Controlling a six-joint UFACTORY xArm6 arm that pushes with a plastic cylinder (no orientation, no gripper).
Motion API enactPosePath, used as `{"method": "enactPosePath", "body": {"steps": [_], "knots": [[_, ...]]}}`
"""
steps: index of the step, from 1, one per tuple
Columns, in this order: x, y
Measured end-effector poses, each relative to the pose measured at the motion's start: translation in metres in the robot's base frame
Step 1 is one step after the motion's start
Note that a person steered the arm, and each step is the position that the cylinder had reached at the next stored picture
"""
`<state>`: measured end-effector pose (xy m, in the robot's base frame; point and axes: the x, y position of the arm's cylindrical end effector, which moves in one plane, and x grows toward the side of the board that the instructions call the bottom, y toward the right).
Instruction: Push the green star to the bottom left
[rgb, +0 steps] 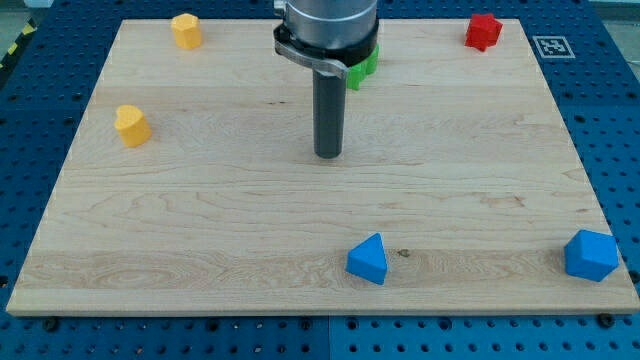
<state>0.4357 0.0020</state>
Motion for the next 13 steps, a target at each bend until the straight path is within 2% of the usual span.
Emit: {"method": "enactPosePath", "body": {"steps": [2,3,5,10,12,13], "knots": [[-0.001,-0.001],[-0.024,-0.011],[-0.102,-0.022],[-0.108,-0.022],[-0.157,-0.013],[-0.168,0.020]]}}
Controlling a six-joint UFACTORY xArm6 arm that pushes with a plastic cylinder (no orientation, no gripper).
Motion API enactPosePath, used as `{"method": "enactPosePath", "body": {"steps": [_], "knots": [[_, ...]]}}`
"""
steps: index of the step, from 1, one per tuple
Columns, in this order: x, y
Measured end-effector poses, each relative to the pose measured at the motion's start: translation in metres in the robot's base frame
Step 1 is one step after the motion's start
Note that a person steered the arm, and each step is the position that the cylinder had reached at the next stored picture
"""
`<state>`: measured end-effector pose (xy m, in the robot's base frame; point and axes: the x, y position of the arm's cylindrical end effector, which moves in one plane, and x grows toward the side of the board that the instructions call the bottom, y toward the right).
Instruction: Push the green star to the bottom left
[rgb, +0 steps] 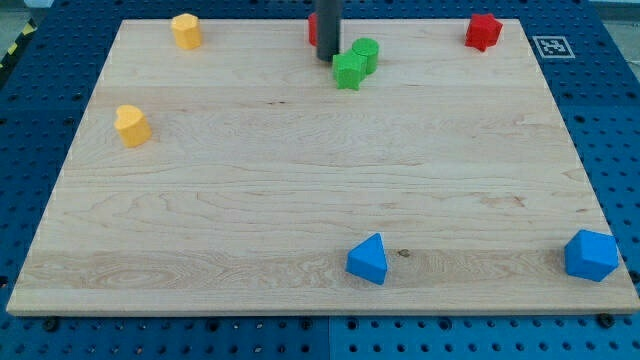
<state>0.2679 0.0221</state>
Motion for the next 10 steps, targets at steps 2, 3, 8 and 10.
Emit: {"method": "enactPosePath", "body": {"steps": [2,3,8,10], "knots": [[0.019,0.049],[0.022,0.020],[0.144,-0.011],[0.172,0.013]]}}
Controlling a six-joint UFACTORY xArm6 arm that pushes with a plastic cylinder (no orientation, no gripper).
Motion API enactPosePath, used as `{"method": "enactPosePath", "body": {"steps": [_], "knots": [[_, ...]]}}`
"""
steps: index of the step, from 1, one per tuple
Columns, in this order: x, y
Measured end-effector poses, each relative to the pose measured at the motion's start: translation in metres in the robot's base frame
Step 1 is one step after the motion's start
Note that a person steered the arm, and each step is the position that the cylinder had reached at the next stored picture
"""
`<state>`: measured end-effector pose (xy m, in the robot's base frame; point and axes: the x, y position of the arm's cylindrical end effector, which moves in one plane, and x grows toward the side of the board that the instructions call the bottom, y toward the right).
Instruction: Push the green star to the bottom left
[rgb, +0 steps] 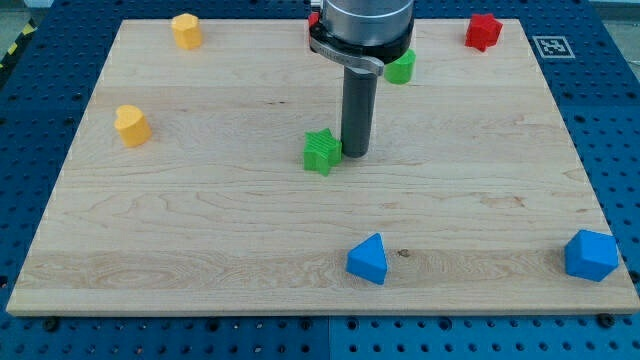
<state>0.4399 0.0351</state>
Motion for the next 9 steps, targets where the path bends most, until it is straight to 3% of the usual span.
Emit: {"method": "enactPosePath", "body": {"steps": [2,4,9], "knots": [[-0.022,-0.017],[0.019,-0.017],[0.013,-0.095]]}}
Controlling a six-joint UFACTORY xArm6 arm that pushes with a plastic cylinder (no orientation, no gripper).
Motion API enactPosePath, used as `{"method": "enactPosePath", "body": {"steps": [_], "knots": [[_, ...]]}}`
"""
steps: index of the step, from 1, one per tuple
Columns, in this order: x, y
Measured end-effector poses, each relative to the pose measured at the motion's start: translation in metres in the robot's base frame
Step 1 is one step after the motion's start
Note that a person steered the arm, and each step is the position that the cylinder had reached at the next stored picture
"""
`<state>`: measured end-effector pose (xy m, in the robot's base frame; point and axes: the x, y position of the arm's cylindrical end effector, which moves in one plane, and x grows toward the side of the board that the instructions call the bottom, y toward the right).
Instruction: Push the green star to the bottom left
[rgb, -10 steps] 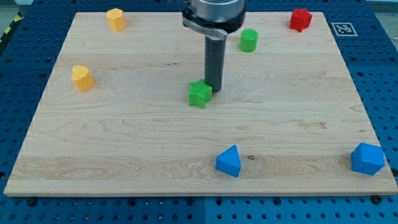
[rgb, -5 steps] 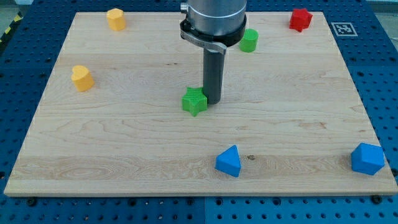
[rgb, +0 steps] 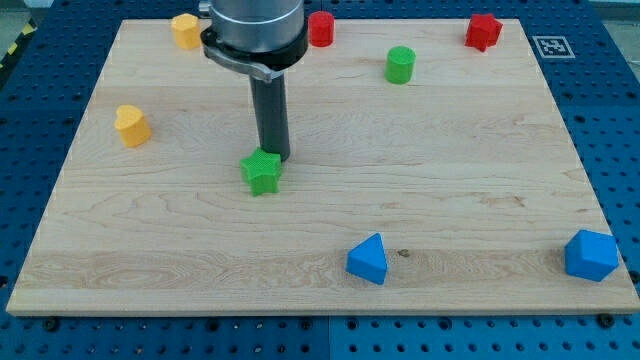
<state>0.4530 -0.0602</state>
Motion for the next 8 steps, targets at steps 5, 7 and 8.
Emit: {"method": "enactPosePath", "body": {"steps": [5,7,8], "knots": [[0.079,-0.017],[0.079,-0.064],[0.088,-0.073]]}}
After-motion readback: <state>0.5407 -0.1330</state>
